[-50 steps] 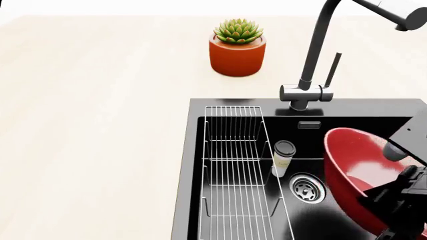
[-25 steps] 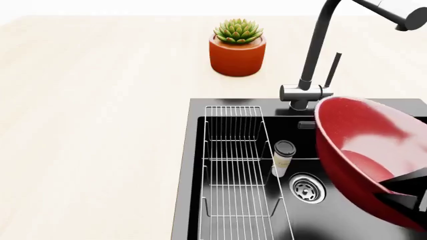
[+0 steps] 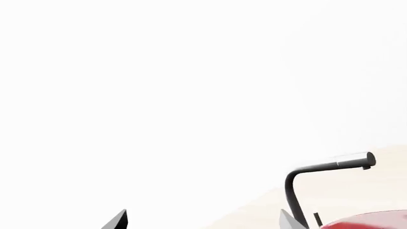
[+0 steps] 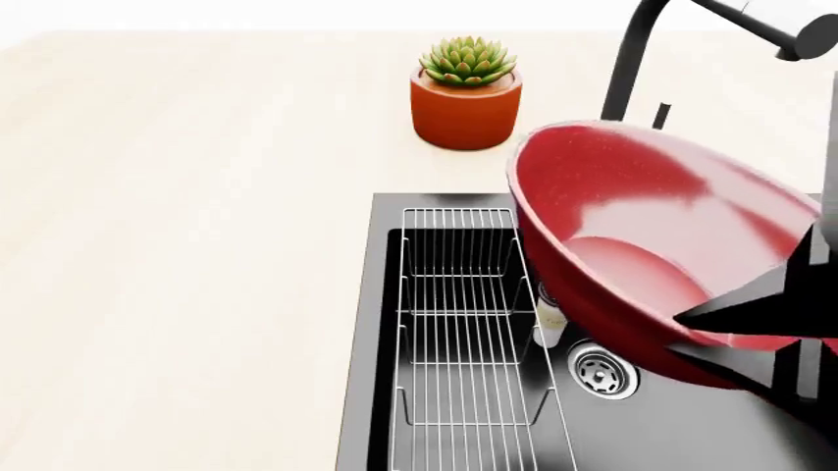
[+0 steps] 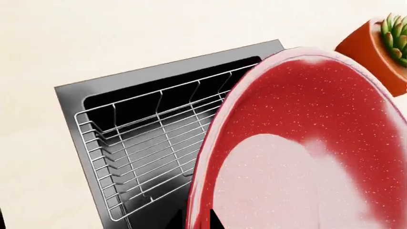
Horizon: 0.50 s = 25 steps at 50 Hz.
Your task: Pick the cup and bowl from the sink and place them on the counter for drying.
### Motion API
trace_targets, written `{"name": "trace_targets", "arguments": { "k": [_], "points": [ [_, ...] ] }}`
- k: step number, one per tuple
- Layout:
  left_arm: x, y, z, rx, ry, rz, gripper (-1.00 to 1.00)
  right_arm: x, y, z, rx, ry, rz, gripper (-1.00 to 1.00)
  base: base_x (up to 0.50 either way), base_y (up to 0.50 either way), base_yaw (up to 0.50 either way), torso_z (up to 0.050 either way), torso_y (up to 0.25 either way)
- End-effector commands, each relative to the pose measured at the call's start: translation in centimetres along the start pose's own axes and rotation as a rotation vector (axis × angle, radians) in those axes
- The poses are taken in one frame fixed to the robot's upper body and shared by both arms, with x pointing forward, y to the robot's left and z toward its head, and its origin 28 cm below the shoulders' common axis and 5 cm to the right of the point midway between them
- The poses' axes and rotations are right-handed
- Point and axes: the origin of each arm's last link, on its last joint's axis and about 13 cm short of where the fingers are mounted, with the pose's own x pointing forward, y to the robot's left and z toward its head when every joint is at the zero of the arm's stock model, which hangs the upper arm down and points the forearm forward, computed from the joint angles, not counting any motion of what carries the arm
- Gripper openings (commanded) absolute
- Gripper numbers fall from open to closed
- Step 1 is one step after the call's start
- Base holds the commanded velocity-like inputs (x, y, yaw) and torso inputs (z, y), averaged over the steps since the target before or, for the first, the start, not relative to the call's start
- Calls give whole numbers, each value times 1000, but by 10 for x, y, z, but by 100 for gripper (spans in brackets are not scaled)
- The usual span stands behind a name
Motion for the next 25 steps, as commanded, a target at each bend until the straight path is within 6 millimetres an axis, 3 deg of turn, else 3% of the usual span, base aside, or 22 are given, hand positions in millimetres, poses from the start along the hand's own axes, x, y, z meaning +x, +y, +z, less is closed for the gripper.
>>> {"name": "trace_targets", "arguments": {
  "k": [1, 25],
  "points": [
    [-3, 1, 2, 3, -3, 7, 100, 1, -3, 29, -99, -51, 43, -100, 0, 0, 0, 0, 0],
    [-6, 1, 1, -1, -6, 18, 100, 39, -12, 83, -278, -161, 199, -100, 0, 0, 0, 0, 0]
  ]
}}
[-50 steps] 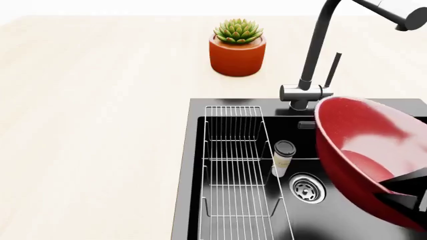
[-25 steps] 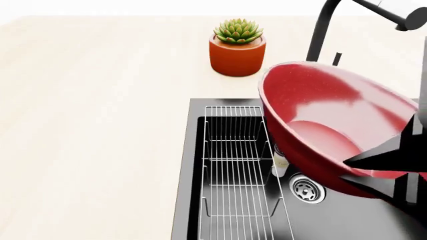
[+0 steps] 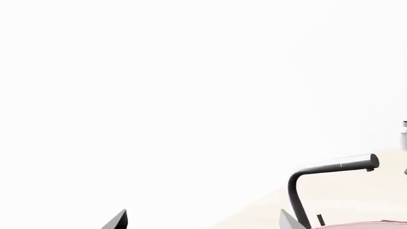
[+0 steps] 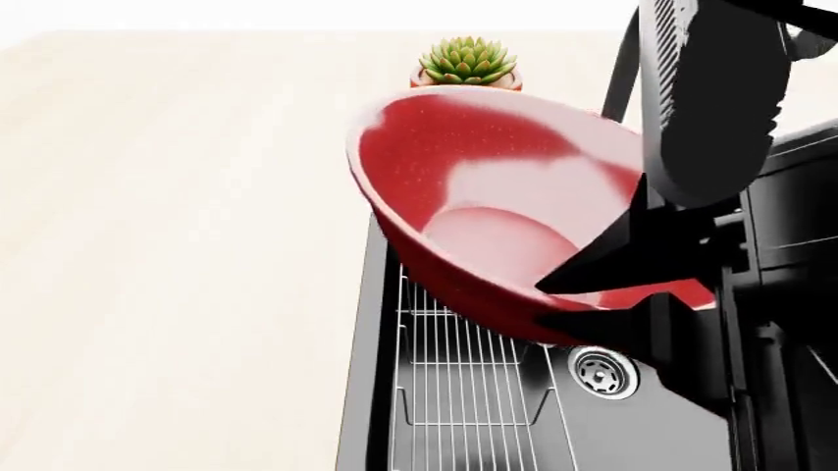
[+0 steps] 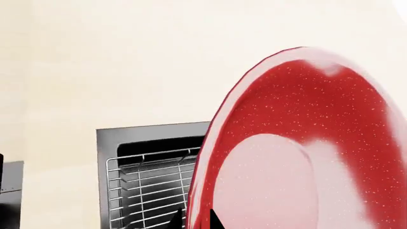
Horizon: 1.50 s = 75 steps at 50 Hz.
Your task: Pick the cup and bowl from the sink and place them on the counter for drying.
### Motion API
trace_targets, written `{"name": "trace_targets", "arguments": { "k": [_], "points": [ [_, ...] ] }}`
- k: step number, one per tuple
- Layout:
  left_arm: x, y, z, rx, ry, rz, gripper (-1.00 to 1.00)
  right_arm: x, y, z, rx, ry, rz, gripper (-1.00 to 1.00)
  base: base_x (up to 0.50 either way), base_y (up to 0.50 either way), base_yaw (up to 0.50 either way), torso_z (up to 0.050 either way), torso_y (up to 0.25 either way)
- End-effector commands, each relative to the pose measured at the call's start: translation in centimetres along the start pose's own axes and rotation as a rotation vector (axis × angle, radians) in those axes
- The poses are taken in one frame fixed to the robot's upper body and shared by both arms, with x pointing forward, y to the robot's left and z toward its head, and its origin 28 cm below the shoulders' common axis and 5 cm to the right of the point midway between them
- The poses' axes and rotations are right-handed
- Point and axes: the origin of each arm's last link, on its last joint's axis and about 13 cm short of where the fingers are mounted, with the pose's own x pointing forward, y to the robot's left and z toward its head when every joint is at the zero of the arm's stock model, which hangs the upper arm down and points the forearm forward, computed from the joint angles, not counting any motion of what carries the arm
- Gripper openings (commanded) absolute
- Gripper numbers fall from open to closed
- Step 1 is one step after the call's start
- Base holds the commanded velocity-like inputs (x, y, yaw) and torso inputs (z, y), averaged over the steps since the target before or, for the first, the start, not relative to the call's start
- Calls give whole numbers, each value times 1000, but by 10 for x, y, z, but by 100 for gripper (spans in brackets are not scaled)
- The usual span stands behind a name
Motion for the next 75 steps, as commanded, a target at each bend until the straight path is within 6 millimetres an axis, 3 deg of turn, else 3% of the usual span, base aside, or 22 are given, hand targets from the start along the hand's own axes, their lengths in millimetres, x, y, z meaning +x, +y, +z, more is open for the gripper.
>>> {"name": "trace_targets", "arguments": {
  "k": [1, 26, 39, 47, 65, 75],
  "points": [
    [-2, 0, -1, -2, -2, 6, 100, 18, -11, 24, -90, -47, 57, -100, 0, 0, 0, 0, 0],
    [-8, 1, -2, -9, -6, 14, 100, 70, -45, 86, -307, -46, 157, -100, 0, 0, 0, 0, 0],
    [-10, 1, -2, -11, -6, 22, 100, 112, -71, 109, -372, -60, 144, -100, 0, 0, 0, 0, 1],
    [-13, 2, 0, -10, -7, 28, 100, 137, -71, 122, -405, -86, 171, -100, 0, 0, 0, 0, 0],
    [-14, 2, -3, -12, 0, 26, 100, 192, -83, 126, -352, -146, 156, -100, 0, 0, 0, 0, 0],
    [-14, 2, -4, -13, 1, 24, 100, 215, -75, 124, -335, -186, 190, -100, 0, 0, 0, 0, 0]
  ]
}}
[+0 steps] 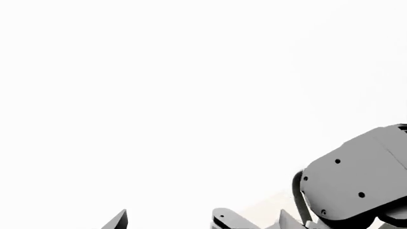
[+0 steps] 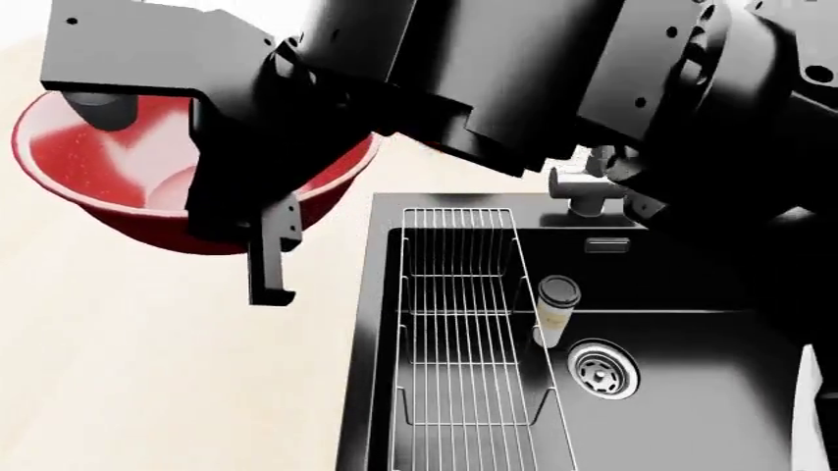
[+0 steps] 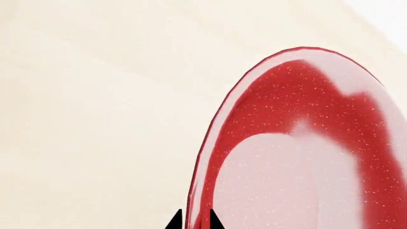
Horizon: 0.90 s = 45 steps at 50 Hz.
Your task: Pick the cup and bowl from the sink and place them on the counter for drying.
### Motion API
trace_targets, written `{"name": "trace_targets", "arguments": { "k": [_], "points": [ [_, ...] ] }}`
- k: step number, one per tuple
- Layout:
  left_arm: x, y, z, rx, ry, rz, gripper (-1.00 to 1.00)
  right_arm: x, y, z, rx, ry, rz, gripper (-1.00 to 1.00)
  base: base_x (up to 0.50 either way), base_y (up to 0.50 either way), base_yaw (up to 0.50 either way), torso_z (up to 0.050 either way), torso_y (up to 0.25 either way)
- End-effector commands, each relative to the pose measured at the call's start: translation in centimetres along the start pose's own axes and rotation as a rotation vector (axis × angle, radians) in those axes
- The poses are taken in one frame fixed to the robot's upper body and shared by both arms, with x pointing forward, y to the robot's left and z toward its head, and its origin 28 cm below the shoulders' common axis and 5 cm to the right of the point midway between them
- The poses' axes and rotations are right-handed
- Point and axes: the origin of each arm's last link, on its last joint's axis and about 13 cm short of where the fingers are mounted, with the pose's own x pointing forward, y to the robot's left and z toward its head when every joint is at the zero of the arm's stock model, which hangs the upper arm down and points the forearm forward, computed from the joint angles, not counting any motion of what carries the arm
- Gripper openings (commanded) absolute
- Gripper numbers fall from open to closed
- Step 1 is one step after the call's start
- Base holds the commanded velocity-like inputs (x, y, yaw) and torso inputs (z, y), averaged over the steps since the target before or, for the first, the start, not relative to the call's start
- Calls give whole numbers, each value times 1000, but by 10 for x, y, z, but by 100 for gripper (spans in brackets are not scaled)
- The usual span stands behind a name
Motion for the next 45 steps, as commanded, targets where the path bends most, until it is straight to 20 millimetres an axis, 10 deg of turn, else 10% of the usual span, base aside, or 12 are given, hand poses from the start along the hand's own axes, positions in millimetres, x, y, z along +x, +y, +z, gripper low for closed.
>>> {"name": "trace_targets", "arguments": {
  "k": [1, 45],
  "points": [
    [-1, 0, -1, -1, 2, -1, 100, 26, 1, -4, 9, -46, 0, -100, 0, 0, 0, 0, 0],
    [-6, -1, -7, -19, 7, 7, 100, 83, 44, -30, 10, -104, 181, -100, 0, 0, 0, 0, 0]
  ]
}}
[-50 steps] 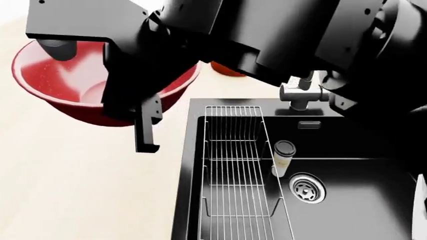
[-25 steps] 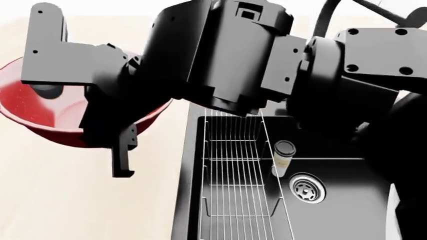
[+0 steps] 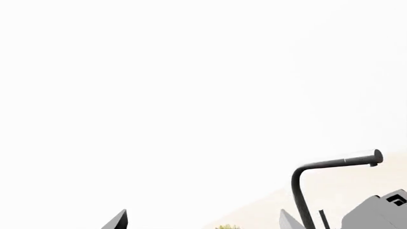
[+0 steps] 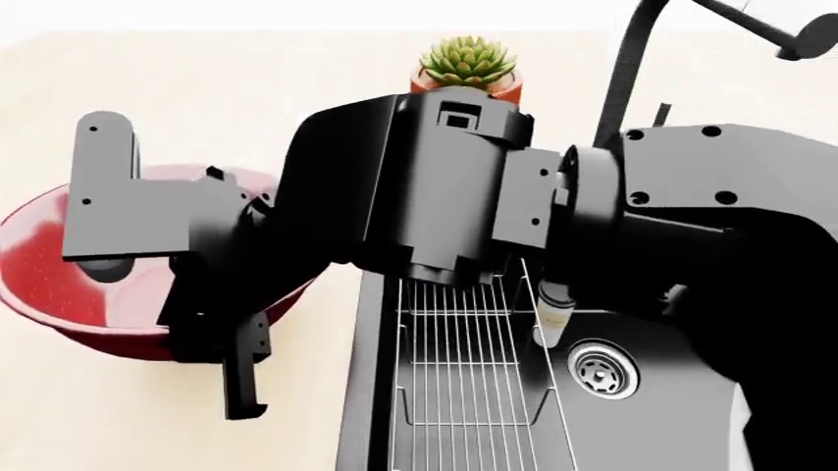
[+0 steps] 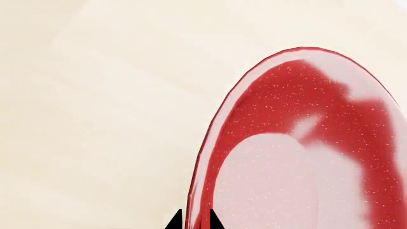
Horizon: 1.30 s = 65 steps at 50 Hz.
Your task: Pick the cup and bowl from the sink and place them on the counter for drying.
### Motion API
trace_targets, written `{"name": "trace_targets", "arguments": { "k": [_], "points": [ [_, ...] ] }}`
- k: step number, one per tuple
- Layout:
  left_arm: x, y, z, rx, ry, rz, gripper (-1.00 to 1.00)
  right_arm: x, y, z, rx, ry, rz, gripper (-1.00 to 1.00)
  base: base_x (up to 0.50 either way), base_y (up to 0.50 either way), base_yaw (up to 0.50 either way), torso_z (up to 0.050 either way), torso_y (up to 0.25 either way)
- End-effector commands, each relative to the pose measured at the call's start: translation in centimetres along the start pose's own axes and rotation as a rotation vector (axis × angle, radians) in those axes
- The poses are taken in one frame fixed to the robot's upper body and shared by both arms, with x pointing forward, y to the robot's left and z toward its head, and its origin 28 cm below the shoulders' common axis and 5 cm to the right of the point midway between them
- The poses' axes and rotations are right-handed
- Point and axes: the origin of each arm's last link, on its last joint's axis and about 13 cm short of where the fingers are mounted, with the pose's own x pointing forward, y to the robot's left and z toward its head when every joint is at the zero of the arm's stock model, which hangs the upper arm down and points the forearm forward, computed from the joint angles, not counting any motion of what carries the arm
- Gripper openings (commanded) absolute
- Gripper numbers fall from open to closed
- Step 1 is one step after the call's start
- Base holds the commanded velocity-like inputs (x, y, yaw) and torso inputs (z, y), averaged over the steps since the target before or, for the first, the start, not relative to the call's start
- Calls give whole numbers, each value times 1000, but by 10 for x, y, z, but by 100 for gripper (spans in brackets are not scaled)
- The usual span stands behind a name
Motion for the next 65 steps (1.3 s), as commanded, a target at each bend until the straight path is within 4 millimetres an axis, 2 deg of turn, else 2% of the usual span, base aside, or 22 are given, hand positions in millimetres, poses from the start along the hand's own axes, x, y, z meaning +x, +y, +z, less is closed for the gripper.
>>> {"name": "trace_targets", "arguments": {
  "k": [1, 16, 17, 26, 33, 47, 58, 65],
  "points": [
    [0, 0, -1, -5, -2, 1, 100, 9, 9, -2, -19, 6, 48, -100, 0, 0, 0, 0, 0],
    [-1, 0, -3, -11, -3, 3, 100, 21, 20, -13, -5, 23, 96, -100, 0, 0, 0, 0, 0],
    [-1, 0, -3, -12, -2, 3, 100, 22, 21, -13, -1, 24, 115, 100, 0, 0, 0, 0, 0],
    [0, -1, -4, -14, -2, 1, 100, 18, 24, -4, -17, 37, 188, 100, 0, 0, 0, 0, 0],
    [2, -1, -3, -13, -1, -5, 100, 9, 20, 5, -55, 56, 195, 100, 0, 0, 0, 0, 0],
    [5, -1, -2, -10, -1, -10, 100, -16, 12, 37, -136, 39, 178, 100, 0, 0, 0, 0, 0],
    [6, -2, 0, -8, -1, -13, 100, -25, 6, 44, -135, 24, 147, 100, 0, 0, 0, 0, 0],
    [6, -3, -1, -7, 1, -14, 100, -52, 5, 23, -70, 16, 57, 100, 0, 0, 0, 0, 0]
  ]
}}
